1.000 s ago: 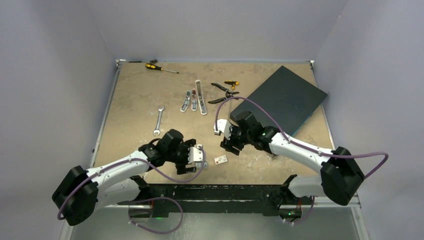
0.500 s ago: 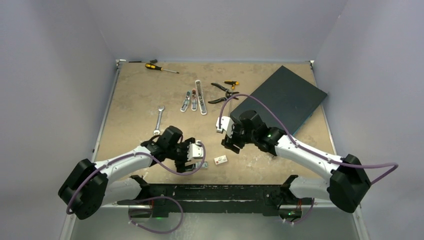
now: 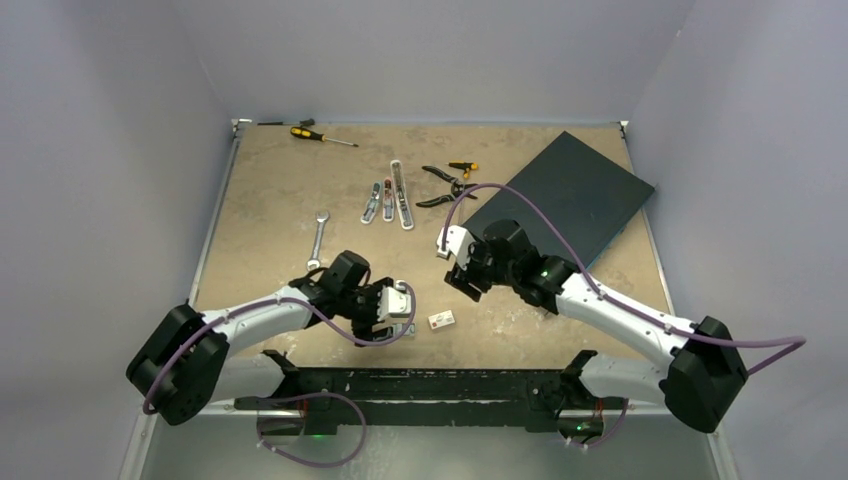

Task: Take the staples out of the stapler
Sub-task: Close the staple box at the center of the board.

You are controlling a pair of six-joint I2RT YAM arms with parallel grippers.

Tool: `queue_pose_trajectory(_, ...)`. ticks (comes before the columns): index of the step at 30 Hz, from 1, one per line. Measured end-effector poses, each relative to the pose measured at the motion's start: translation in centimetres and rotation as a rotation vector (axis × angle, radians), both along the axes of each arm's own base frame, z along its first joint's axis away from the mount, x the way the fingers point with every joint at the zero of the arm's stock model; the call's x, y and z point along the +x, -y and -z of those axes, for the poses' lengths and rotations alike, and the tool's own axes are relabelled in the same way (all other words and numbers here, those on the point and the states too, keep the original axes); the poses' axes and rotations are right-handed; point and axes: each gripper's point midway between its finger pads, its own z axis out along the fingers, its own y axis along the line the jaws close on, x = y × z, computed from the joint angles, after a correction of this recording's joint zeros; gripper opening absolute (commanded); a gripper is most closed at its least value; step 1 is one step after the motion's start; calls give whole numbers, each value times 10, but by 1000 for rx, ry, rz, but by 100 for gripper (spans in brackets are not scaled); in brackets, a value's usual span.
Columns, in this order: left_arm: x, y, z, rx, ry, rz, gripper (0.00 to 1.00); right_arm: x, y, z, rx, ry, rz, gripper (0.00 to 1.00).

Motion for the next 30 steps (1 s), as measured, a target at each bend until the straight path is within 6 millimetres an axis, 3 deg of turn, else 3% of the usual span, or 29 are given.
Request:
queue_pose_trajectory(13,-8,12,1,40,48,65,75,19,13,-22,30,88,130,63)
queue_pose_trajectory(20,-2,19,2,65,53,68,65,24,18,-34,57,117,177,61)
queue_pose_trajectory(30,-2,20,3,71,53,71,48,25,20,-35,58,120,189,61)
